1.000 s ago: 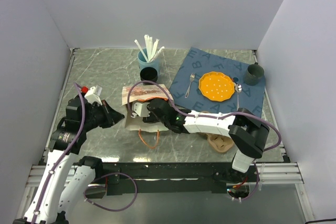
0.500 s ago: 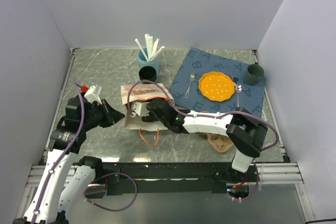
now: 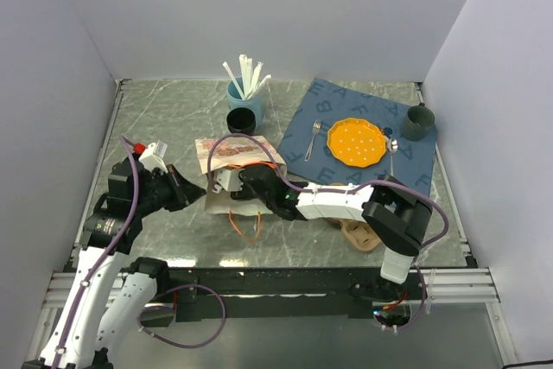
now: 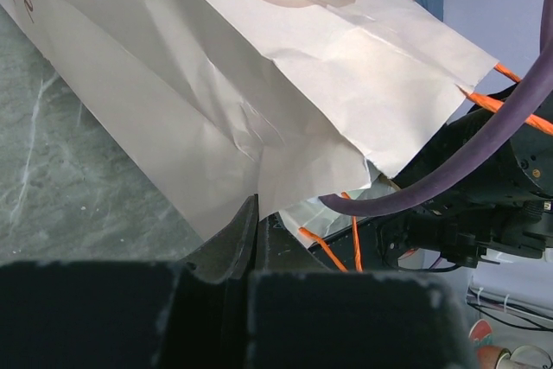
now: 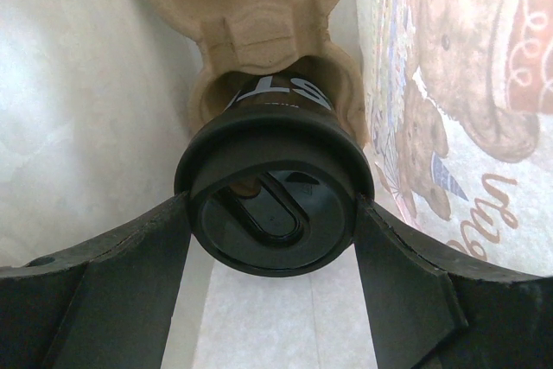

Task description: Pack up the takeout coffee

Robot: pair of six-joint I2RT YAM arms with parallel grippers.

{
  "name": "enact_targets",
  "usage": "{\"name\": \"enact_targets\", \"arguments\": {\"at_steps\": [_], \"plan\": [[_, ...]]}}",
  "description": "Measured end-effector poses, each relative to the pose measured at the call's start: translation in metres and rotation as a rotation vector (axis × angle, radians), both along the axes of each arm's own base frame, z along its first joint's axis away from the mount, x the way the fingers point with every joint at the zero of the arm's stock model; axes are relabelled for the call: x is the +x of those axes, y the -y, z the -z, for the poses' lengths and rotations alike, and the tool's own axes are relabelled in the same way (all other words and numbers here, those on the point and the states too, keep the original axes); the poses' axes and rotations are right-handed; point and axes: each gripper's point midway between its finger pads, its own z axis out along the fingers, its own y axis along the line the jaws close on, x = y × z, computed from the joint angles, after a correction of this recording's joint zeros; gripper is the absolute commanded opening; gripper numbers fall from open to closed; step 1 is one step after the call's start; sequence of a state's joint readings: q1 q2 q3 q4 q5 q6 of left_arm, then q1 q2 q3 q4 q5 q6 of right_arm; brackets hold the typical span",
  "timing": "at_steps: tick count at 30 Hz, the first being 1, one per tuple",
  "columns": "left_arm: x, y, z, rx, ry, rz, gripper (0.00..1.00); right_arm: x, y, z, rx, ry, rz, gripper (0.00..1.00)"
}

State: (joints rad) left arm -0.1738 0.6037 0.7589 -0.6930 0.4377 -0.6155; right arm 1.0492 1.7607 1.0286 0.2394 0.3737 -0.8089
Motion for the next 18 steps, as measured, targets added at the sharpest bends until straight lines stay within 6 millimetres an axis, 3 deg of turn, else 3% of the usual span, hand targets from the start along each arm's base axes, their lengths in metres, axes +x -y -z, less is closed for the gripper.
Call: {"name": "enact_targets", "arguments": {"at_steps": [3,7,13,18], "plan": [[-0.0004,0.0003,0.0005,-0.002,-0.003,0.001,0.01,0.0008,-0.0005,0.0019,-0.002,0.001,0.002,0.8],[-0.0008,0.0003,-0.0004,-0.004,0.001,0.001,0.01,0.0016,-0.0013,0.0011,0.0,0.003,0.004,0.92],[-0.0009,0.0005,-0.0008,-0.007,0.0,-0.002,0.01,0.0008,-0.0004,0.0028,-0.009,-0.003,0.003,1.0],[-0.0007,0.001,-0.0011,-0.02,-0.013,-0.011,0.01,-0.0014,0.0028,0.0038,-0.025,-0.015,0.001,1.0]]}}
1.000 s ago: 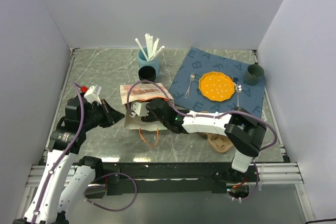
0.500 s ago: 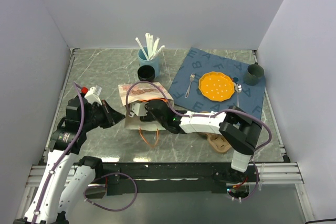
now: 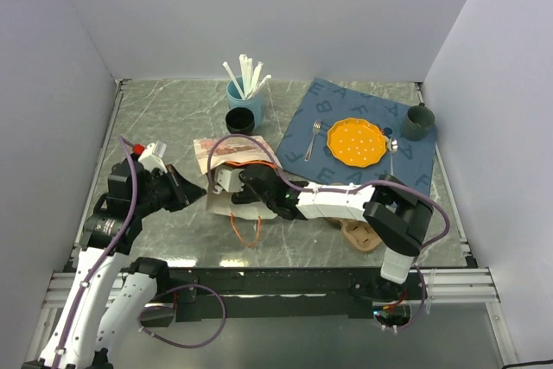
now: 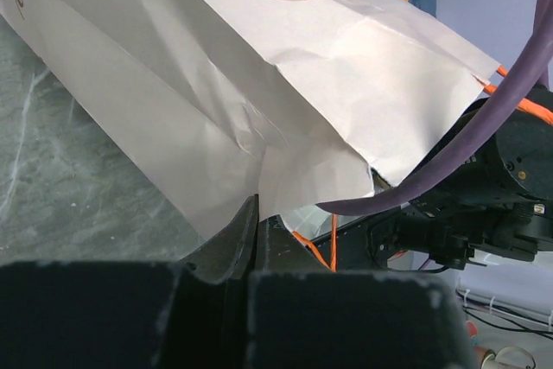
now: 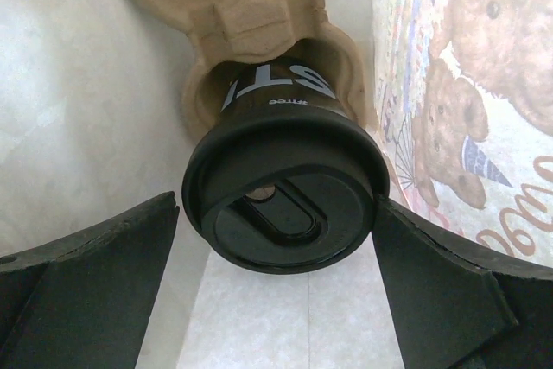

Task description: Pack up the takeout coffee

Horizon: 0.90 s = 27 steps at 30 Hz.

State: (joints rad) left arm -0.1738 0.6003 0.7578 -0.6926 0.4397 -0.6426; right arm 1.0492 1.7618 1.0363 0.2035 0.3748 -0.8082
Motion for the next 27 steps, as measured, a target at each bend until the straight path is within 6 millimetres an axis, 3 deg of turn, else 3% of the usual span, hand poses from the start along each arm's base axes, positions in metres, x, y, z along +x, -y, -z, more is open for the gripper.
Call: {"name": "enact_targets", "arguments": {"at_steps": [5,11,19,27], "plan": [[0.002,-0.001,-0.007,-0.003,-0.017,-0.02,0.02,-0.007,0.007,-0.006,-0.019,-0.029,-0.011,0.94],[0.004,-0.003,-0.022,0.001,-0.033,-0.035,0.02,-0.02,0.011,-0.025,-0.016,-0.087,-0.041,0.96],[-0.005,-0.004,-0.034,0.006,-0.06,-0.032,0.04,-0.047,0.024,-0.035,-0.026,-0.194,-0.103,0.97],[-0.013,-0.003,-0.039,0.005,-0.08,-0.024,0.05,-0.07,0.029,-0.048,-0.035,-0.291,-0.165,0.9]]}}
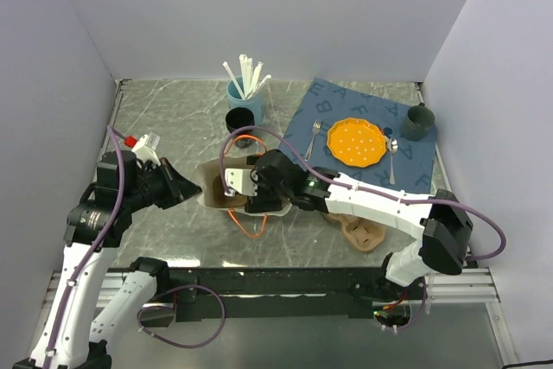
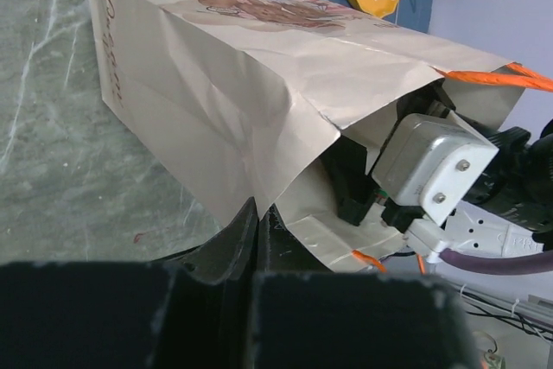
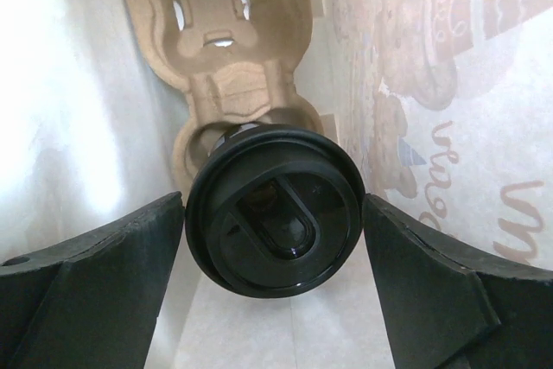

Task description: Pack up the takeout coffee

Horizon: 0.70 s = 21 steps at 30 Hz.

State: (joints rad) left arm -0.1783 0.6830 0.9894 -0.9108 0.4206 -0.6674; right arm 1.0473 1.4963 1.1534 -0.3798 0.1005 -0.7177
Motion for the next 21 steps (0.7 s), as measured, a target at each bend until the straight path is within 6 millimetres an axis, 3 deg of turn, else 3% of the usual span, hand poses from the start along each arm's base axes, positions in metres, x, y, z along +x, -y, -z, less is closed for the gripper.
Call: {"name": "enact_targets", "arguments": {"at_steps": [8,11,16,21], "plan": [[-0.006,-0.001,-0.009,0.011,-0.009,0.008,0.08,-0.017,0.0,-0.007,-0.006,-0.096,-0.036,0.9],[-0.006,-0.001,-0.013,0.014,-0.009,0.014,0.13,-0.024,0.0,-0.01,-0.005,-0.133,-0.043,0.88],[-0.006,-0.001,-0.021,0.016,-0.002,0.018,0.34,-0.034,0.005,-0.012,-0.02,-0.193,-0.042,0.86],[-0.007,0.003,-0.028,-0.003,0.018,0.041,0.41,-0.042,0.012,-0.006,-0.042,-0.242,-0.028,0.85]]}}
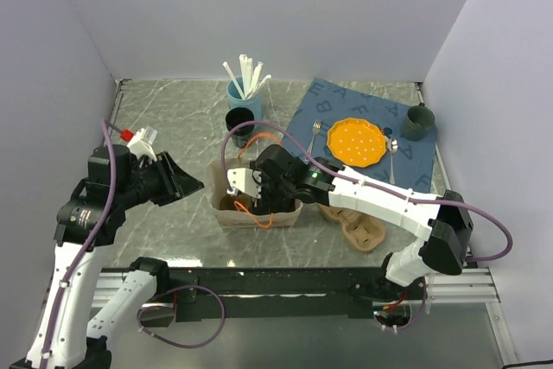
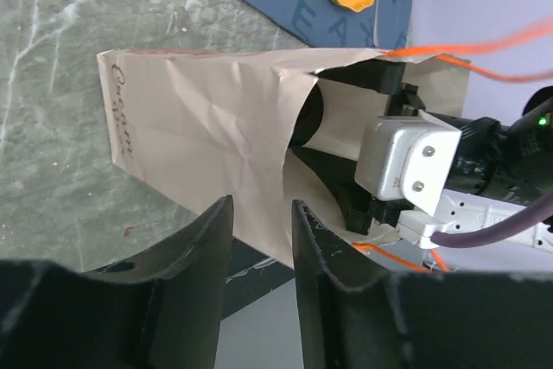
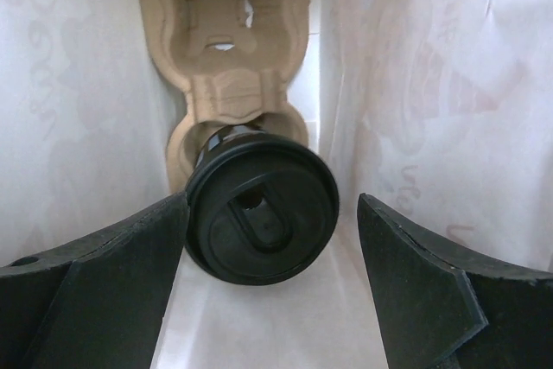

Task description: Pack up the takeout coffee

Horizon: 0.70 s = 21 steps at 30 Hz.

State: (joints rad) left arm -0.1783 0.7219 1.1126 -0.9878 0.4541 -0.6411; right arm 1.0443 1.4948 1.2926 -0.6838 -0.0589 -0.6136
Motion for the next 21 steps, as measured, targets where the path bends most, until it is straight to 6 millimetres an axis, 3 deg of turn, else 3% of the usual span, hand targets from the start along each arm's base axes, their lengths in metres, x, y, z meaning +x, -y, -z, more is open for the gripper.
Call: {"name": "enact_targets", "arguments": {"at_steps": [6,10,17,21], "plan": [[0.002,0.003,-0.011,-0.017,0.026,0.009,0.54,-0.002,0.001,0.001,0.005,-0.022,0.013,0.85],[0.009,0.0,-0.03,-0.006,0.071,-0.006,0.58,0.002,0.004,0.0,0.002,-0.021,0.027,0.85],[0.024,-0.01,-0.039,0.048,0.104,-0.058,0.65,0.027,0.003,-0.031,0.059,0.032,0.081,0.87],[0.031,-0.018,-0.039,0.092,0.114,-0.098,0.68,0.034,0.005,-0.036,0.073,0.041,0.094,0.86]]}}
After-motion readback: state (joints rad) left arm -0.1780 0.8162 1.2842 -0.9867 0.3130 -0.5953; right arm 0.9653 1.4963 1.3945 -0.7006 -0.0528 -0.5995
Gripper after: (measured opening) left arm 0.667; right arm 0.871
